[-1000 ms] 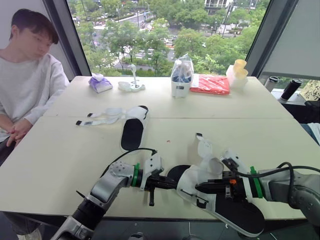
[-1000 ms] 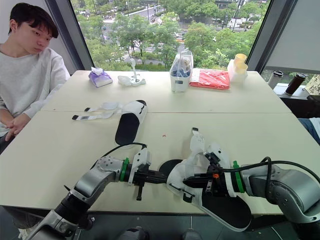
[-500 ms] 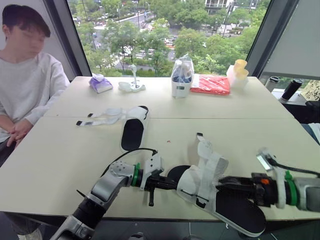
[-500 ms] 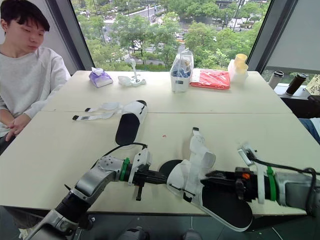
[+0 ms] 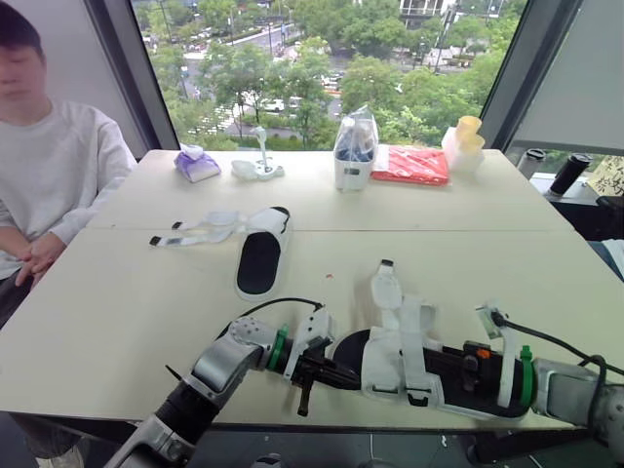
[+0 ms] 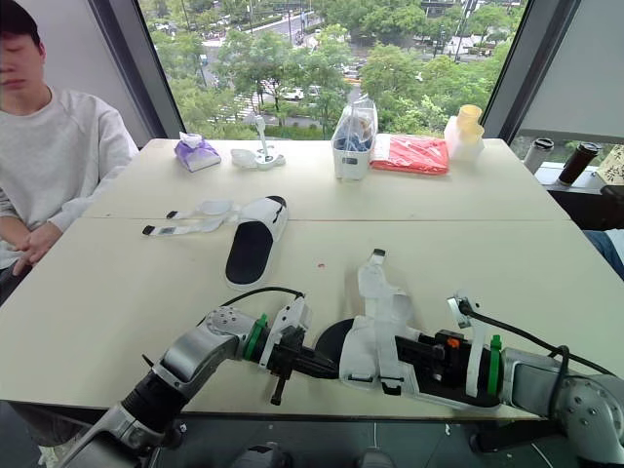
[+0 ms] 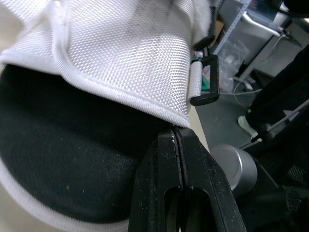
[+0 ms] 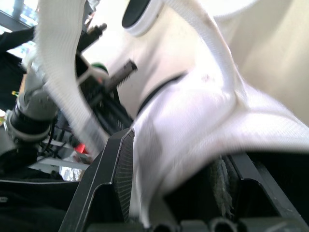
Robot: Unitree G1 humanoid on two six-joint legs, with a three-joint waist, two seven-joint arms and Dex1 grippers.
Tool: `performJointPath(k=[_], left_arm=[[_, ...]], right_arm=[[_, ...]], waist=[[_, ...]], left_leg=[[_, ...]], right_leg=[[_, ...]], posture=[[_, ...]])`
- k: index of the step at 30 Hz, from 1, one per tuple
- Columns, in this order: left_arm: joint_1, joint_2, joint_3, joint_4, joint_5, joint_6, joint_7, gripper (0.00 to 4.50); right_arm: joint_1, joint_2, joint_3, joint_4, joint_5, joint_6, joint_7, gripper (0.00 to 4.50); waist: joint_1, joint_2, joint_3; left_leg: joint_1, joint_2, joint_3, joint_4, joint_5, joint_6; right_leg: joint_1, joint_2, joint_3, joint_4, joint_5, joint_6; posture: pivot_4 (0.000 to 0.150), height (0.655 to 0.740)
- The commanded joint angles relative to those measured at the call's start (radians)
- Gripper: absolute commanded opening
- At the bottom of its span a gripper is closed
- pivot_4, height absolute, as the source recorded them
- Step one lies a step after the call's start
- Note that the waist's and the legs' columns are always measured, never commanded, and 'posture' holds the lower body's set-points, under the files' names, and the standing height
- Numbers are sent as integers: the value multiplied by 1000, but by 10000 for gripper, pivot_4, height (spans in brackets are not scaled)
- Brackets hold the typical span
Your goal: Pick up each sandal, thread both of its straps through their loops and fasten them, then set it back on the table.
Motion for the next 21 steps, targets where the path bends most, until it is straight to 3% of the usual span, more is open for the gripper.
performJointPath(k=[1,14,21], left_arm=[[17,-25,-23,30,33,-13,50,0],[-6,-51,93,123,56,-117,210,0],[-59,-39,139,235,115,-218,304,0]], right_arm=[[-75,17,39,27,-41,-44,-9,23317],[-392,105,235,267,-209,-93,57,23317],[-404,81,212,305,-251,-70,73,23317]], waist=[[-1,0,0],[-16,0,0],[-33,0,0]], left_leg=[[0,0,0,0,0,0],[1,1,0,1,0,0],[1,1,0,1,0,0]], right_leg=[[0,0,0,0,0,0],[0,2,1,2,2,0],[-1,2,1,4,2,1]], posture=[[1500,7400],[1500,7400],[1500,7400]])
